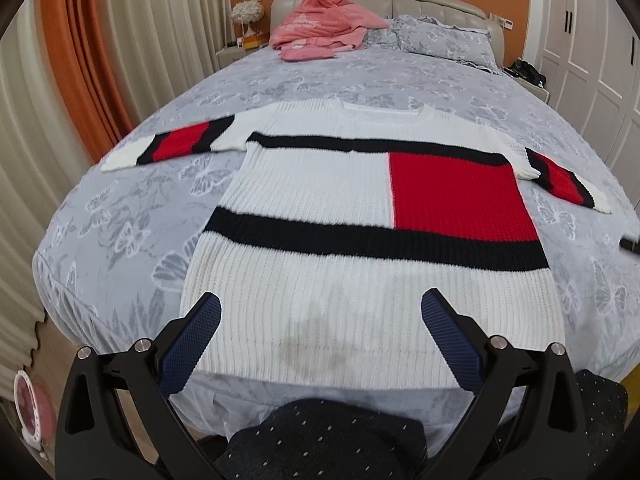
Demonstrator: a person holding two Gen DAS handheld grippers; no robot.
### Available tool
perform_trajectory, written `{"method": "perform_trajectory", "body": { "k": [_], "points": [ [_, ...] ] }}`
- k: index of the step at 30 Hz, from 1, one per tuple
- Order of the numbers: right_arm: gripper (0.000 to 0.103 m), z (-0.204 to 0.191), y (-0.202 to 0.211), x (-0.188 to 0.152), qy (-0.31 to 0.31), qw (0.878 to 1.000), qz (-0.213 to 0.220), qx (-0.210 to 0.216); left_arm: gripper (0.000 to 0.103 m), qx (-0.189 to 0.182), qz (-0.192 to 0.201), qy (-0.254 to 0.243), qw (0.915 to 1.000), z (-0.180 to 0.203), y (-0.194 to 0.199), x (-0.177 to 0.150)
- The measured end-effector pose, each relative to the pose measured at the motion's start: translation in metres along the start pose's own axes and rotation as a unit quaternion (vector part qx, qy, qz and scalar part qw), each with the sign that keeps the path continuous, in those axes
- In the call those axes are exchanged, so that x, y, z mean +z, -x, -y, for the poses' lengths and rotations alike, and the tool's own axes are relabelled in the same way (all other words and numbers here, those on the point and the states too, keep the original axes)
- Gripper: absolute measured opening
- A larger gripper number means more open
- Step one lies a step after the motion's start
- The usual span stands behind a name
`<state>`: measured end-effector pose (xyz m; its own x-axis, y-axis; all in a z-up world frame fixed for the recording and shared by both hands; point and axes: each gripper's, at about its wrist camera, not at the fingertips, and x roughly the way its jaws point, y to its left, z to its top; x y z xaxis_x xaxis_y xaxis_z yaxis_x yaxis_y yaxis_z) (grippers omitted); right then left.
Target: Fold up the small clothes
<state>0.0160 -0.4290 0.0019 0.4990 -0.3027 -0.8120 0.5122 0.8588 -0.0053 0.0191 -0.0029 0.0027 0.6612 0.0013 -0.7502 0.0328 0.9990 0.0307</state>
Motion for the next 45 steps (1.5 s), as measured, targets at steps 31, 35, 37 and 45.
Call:
{"method": "perform_trajectory", "body": {
  "k": [31,35,37,45],
  "points": [
    [0.008,0.114,-0.115,0.229,-0.167,0.97,0.071,0.161,0.098,-0.024,-0.088,-0.074,0.9931,0.104,-0.089,0.005],
    [0.008,0.027,-0.055,0.262,-0.094,0.963,0.107,0.231,0.098,-0.036,-0.075,-0.052,0.9952,0.092,-0.08,0.012],
    [0.008,-0.023,-0.034,0.27,-0.059,0.957,0.112,0.261,0.098,-0.043,-0.065,-0.041,0.9961,0.084,-0.074,0.018],
    [0.008,-0.272,-0.005,0.232,0.109,0.93,0.065,0.344,0.098,-0.052,-0.048,0.009,0.9975,0.034,-0.06,0.034]
  ]
}}
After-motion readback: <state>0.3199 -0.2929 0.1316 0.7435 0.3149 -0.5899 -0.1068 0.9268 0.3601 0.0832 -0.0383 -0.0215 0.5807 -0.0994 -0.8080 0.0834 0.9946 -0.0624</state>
